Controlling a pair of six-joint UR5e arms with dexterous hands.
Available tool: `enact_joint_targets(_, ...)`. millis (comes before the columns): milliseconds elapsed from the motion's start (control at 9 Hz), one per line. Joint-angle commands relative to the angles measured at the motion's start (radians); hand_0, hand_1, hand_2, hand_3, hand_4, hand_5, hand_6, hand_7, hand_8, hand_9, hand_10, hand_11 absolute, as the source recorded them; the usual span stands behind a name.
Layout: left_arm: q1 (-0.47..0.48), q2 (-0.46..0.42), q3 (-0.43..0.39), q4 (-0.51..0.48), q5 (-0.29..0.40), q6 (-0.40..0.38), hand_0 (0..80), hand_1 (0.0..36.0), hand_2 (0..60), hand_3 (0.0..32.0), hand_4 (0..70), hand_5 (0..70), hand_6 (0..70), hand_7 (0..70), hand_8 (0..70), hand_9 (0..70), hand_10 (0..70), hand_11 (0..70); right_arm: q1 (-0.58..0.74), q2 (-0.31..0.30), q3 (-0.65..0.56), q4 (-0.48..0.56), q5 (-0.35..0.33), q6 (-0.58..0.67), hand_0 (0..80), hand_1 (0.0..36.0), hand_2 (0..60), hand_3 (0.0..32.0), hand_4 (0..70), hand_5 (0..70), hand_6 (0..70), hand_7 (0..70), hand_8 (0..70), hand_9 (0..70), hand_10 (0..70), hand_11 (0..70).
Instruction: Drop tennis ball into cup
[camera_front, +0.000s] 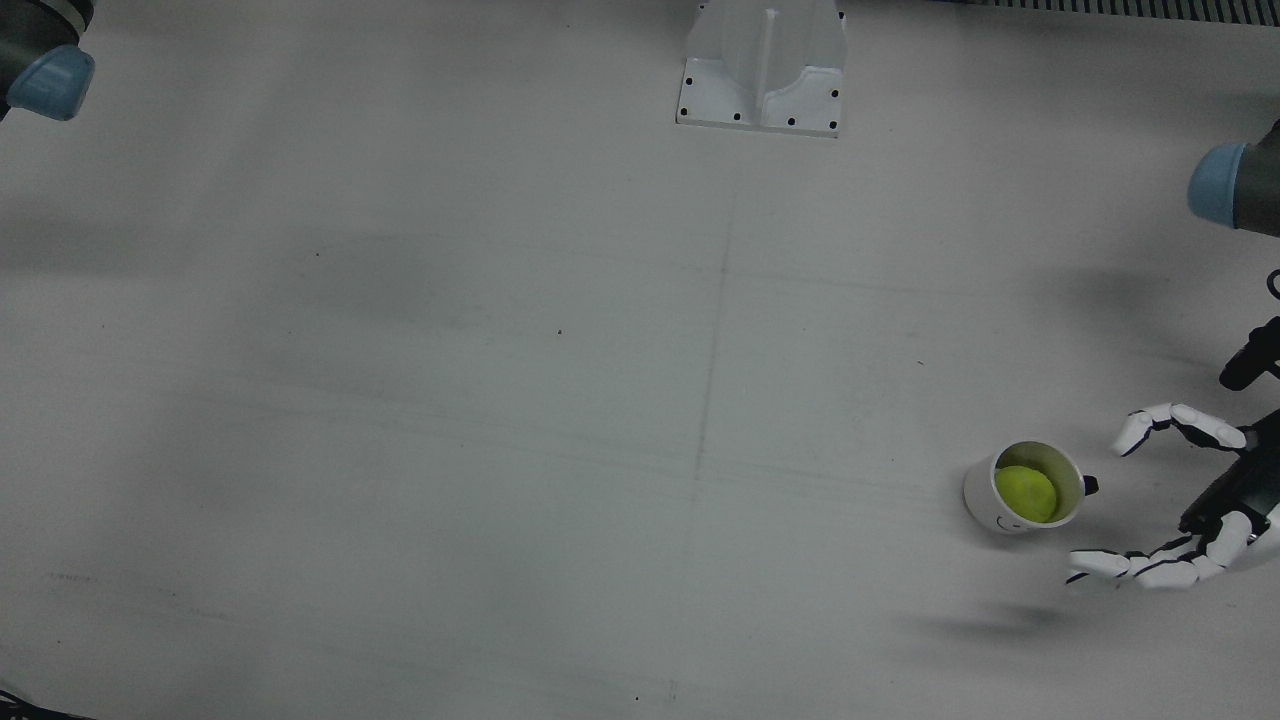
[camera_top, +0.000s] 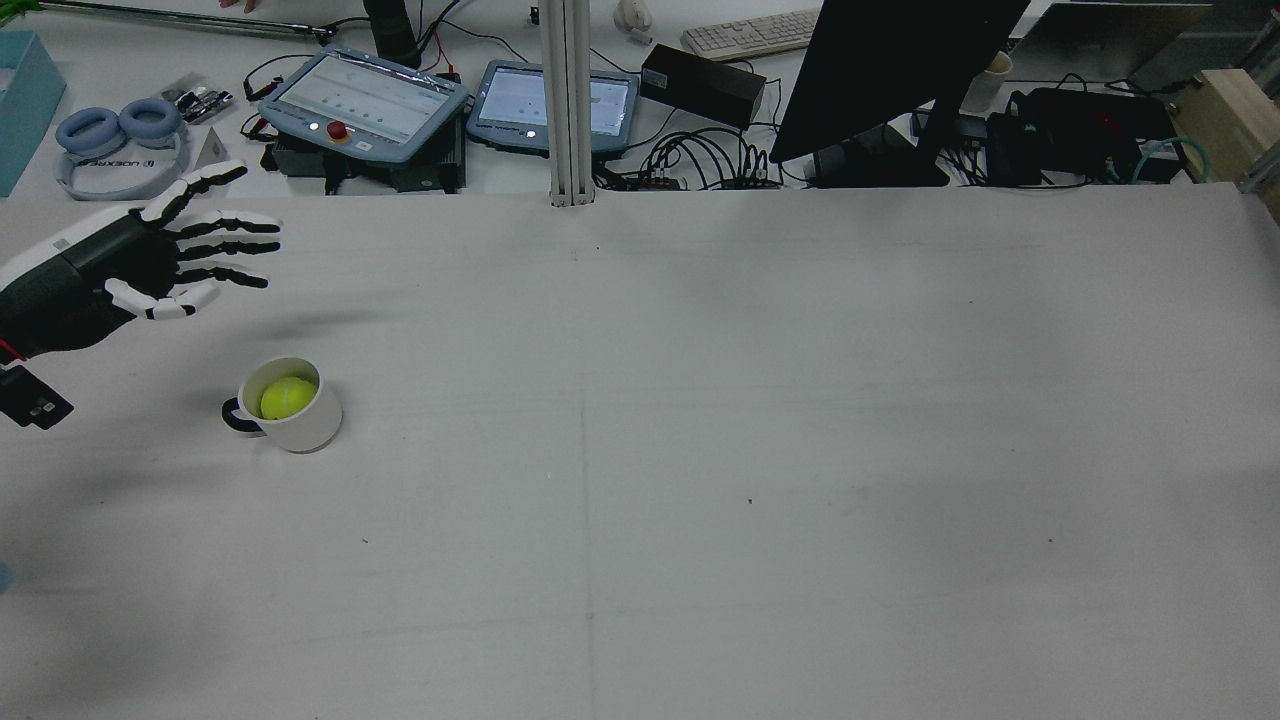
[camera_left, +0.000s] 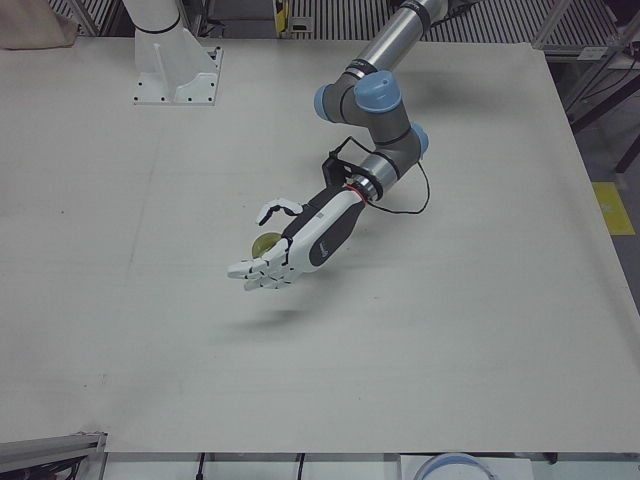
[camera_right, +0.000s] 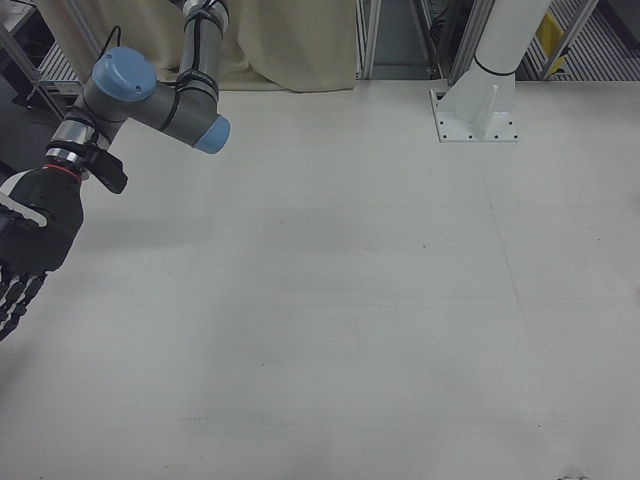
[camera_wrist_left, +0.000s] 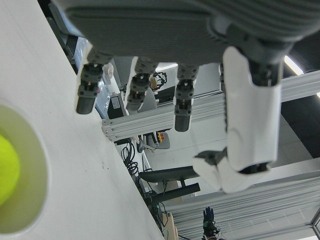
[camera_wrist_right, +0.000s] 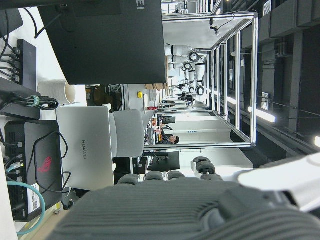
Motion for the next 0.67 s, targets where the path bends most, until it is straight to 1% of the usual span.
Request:
enact_joint_targets(0,-0.301,-0.010,0.028,0.137,0.008,-0.062,74.4,36.0,48.7,32.0,0.0,18.3,16.2,25.1,22.6,13.4,15.9,26.3,0.000,0.000,-0.001,0.000,0.000,0.000,0.0,0.0,0.0,0.0,0.0,0.0,0.0,0.0,0.0,0.0,0.0,0.0)
enact_joint_targets(111,-0.357,-0.025,0.090,0.144,0.010,-0.065,80.0,36.0,54.6,32.0,0.0,23.4,40.0,21.7,27.1,12.9,16.8,27.8,-0.002,0.000,-0.001,0.000,0.000,0.000,0.0,0.0,0.0,0.0,0.0,0.0,0.0,0.0,0.0,0.0,0.0,0.0)
enact_joint_targets(222,-0.396,-0.039,0.148,0.131,0.010,-0.081,80.0,36.0,55.8,32.0,0.0,22.6,32.8,24.7,25.7,13.9,17.6,29.2,0.000,0.000,-0.001,0.000,0.000,0.000,0.0,0.0,0.0,0.0,0.0,0.0,0.0,0.0,0.0,0.0,0.0,0.0)
enact_joint_targets(333,-0.402,-0.040,0.153,0.128,0.010,-0.083,80.0,36.0,56.9,32.0,0.3,23.9,37.1,24.9,26.6,14.2,18.2,30.2,-0.002,0.000,-0.001,0.000,0.000,0.000,0.0,0.0,0.0,0.0,0.0,0.0,0.0,0.0,0.0,0.0,0.0,0.0)
enact_joint_targets(444,-0.402,-0.040,0.146,0.125,0.011,-0.083,80.0,36.0,54.1,32.0,0.1,21.8,25.1,27.5,24.5,15.1,18.8,31.0,0.000,0.000,-0.001,0.000,0.000,0.000,0.0,0.0,0.0,0.0,0.0,0.0,0.0,0.0,0.0,0.0,0.0,0.0)
enact_joint_targets(556,-0.391,-0.040,0.146,0.122,0.010,-0.083,80.0,36.0,54.8,32.0,2.2,26.3,48.6,24.3,29.7,15.3,19.2,31.6,-0.002,0.000,-0.001,0.000,0.000,0.000,0.0,0.0,0.0,0.0,0.0,0.0,0.0,0.0,0.0,0.0,0.0,0.0)
